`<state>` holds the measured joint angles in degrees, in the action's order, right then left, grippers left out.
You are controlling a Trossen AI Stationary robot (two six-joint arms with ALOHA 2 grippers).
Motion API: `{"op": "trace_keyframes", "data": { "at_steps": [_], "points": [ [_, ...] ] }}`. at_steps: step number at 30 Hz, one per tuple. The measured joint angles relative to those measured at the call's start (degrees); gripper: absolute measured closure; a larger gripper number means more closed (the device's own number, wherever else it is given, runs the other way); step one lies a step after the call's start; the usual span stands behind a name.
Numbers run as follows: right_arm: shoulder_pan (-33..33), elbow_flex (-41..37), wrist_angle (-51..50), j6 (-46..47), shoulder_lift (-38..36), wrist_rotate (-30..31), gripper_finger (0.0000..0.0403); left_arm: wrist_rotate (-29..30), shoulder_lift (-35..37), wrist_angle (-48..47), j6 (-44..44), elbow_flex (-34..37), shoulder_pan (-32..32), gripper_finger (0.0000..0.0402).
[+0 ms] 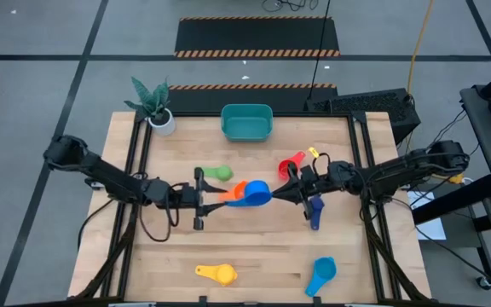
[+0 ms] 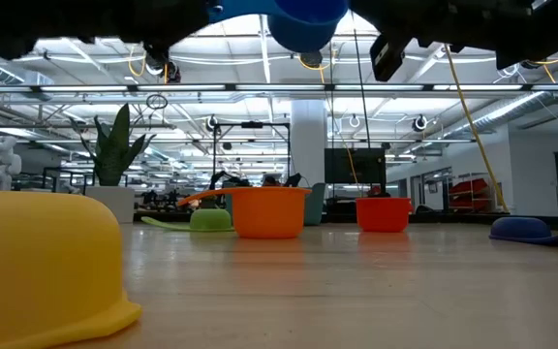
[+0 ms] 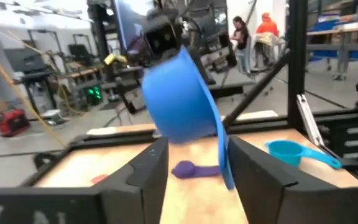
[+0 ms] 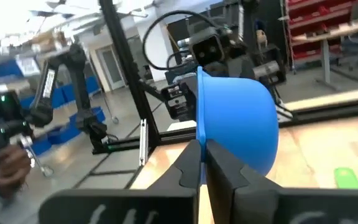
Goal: Nest measuring cups in basket
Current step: Stack the blue measuring cup on top of the orange measuring cup
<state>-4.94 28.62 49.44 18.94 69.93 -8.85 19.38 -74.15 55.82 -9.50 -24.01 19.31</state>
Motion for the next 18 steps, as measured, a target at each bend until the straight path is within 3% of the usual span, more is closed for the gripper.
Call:
{"op": "trace_keyframes", "data": {
  "at_steps": [5, 10, 18],
  "points": [
    [1.4, 0.0, -0.6, 1.6, 0.7, -0.2, 0.0402, 2.6, 9.7, -9.4, 0.2, 0.0, 1.1, 0.0203],
    [4.0, 0.0, 3.8, 7.0, 4.1, -0.2, 0.0402, 5.7, 18.0, -17.2, 1.1, 0.0, 1.5, 0.0204],
    [6.3, 0.0, 16.6, 12.5, 16.8, -1.9, 0.0402, 6.3, 21.3, -23.6, 3.1, 0.0, 1.5, 0.0227]
  ]
}}
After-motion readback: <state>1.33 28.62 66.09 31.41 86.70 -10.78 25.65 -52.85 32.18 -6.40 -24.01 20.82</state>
